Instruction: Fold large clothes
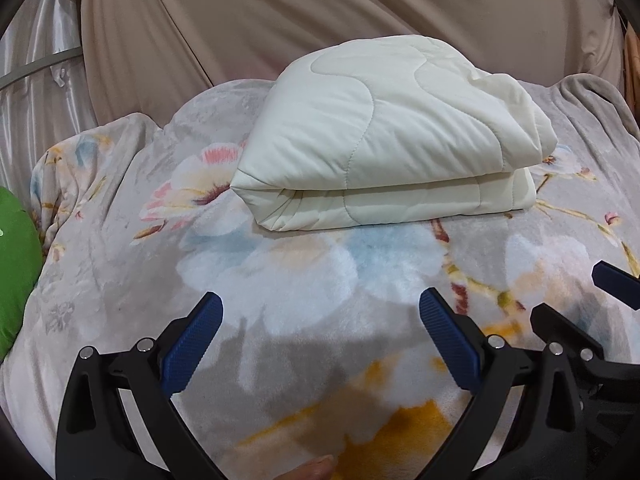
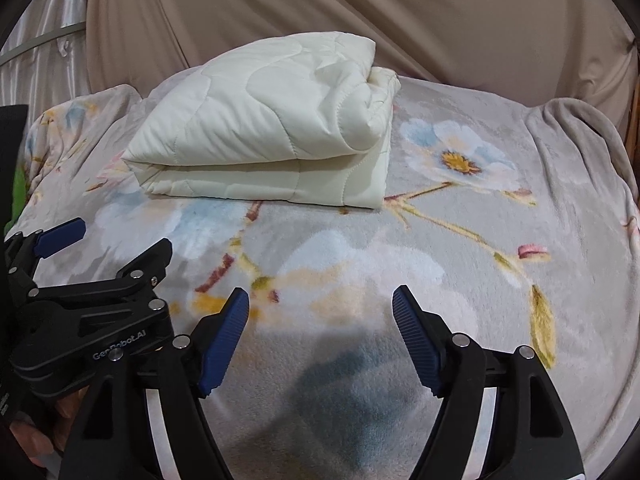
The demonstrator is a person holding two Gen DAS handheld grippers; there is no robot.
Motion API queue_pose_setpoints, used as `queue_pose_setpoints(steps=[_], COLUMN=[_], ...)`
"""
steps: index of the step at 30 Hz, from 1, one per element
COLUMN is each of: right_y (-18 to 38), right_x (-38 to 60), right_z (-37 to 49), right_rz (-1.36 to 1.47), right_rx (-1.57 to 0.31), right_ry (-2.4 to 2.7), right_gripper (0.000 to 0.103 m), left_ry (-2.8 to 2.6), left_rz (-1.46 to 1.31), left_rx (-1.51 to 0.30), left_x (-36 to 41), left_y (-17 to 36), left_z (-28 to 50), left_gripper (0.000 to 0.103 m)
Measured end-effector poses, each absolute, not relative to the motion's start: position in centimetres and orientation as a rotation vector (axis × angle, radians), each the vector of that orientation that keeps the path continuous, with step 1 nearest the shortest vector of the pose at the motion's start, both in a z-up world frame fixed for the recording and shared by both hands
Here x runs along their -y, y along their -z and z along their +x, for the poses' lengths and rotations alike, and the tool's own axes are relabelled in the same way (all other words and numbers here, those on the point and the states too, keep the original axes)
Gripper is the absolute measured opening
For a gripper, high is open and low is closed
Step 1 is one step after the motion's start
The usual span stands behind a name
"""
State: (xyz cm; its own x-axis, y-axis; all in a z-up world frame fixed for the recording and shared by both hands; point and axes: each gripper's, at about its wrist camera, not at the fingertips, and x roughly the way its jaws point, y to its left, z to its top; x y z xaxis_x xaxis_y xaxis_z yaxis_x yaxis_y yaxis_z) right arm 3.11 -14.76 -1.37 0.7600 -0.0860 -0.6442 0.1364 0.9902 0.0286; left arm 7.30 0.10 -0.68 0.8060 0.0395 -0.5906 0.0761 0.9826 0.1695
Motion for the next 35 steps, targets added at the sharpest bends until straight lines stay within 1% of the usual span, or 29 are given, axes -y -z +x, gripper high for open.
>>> queue_pose_setpoints(steps=[28, 31, 35], right_y=[1.7, 1.65, 1.57], right_x=[14.93, 14.97, 14.88], right_z=[3.36, 3.4, 3.3], right_rz=[0.068, 0.062, 0.059], right_rx=[-0.709, -0.71, -0.707], right_ry=[0.131, 0.136, 0.141], right_gripper=[0.072, 0.072, 0.072], left_ry=[0.018, 0.02, 0.019], left_rz=[0.201, 0.205, 0.209], left_rx=[-0.643, -0.641, -0.639], left_x=[-0.38, -0.4, -0.41], left_y=[0.98, 0.99, 1.06], left_z=[7.5, 7.48, 7.52], left_gripper=[0.096, 0.094, 0.094])
